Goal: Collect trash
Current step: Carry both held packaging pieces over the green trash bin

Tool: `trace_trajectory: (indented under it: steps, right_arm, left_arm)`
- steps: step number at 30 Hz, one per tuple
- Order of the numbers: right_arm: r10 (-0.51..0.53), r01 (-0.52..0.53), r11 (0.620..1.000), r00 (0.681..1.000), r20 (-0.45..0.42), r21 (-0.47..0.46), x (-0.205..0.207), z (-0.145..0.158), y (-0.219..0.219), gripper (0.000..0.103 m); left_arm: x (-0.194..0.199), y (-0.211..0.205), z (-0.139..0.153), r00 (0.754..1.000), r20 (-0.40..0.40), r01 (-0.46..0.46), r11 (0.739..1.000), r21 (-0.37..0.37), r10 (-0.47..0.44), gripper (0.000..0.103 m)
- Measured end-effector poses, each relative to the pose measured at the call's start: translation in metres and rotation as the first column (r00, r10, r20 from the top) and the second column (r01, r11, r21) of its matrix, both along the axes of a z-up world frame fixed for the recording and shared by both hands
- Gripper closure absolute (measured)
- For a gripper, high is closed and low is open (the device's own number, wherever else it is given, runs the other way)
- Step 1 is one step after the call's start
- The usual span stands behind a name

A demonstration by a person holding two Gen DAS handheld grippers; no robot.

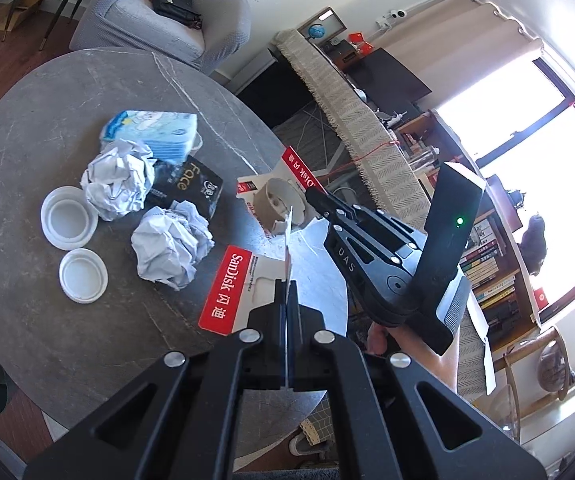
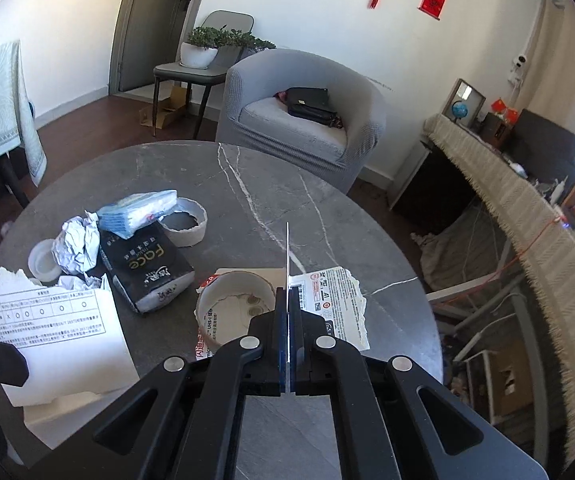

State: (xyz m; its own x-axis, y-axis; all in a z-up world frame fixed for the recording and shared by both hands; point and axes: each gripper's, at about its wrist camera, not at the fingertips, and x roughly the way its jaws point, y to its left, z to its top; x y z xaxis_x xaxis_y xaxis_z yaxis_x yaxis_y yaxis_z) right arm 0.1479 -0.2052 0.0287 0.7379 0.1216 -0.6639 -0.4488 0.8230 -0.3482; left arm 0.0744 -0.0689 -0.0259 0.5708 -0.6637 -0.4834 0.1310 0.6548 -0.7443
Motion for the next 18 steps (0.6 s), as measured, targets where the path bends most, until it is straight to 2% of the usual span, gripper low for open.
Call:
trace_trajectory:
  steps: [4,10,12,18]
  right_arm:
    - [0.002,0.005,0.993,0.999,0.054,-0.119,-0.004,0.001,0.005,0.103]
    - [0.048,-0.016,0.952,0.994,0.098,-0.304,-0.013,-0.008,0.021,0.103]
    - [0.058,-0.018,0.942,0.992,0.11,-0.335,-0.016,-0.006,0.024,0.103]
    - [0.055,-0.013,0.95,0.99,0.127,-0.311,-0.019,0.009,0.026,0.103]
  left_arm:
    - [-0.002,-0.002,0.004,1.0,0.02,0.011,1.0,0.009,-0.011,0.102]
    - [-0.01,0.0,0.015,0.998,0.062,0.029,0.999,0.034,-0.031,0.102]
    - [-0.013,0.001,0.02,0.996,0.077,0.034,0.998,0.044,-0.038,0.102]
    - [-0.027,0.011,0.035,0.993,0.115,0.029,0.997,0.066,-0.036,0.102]
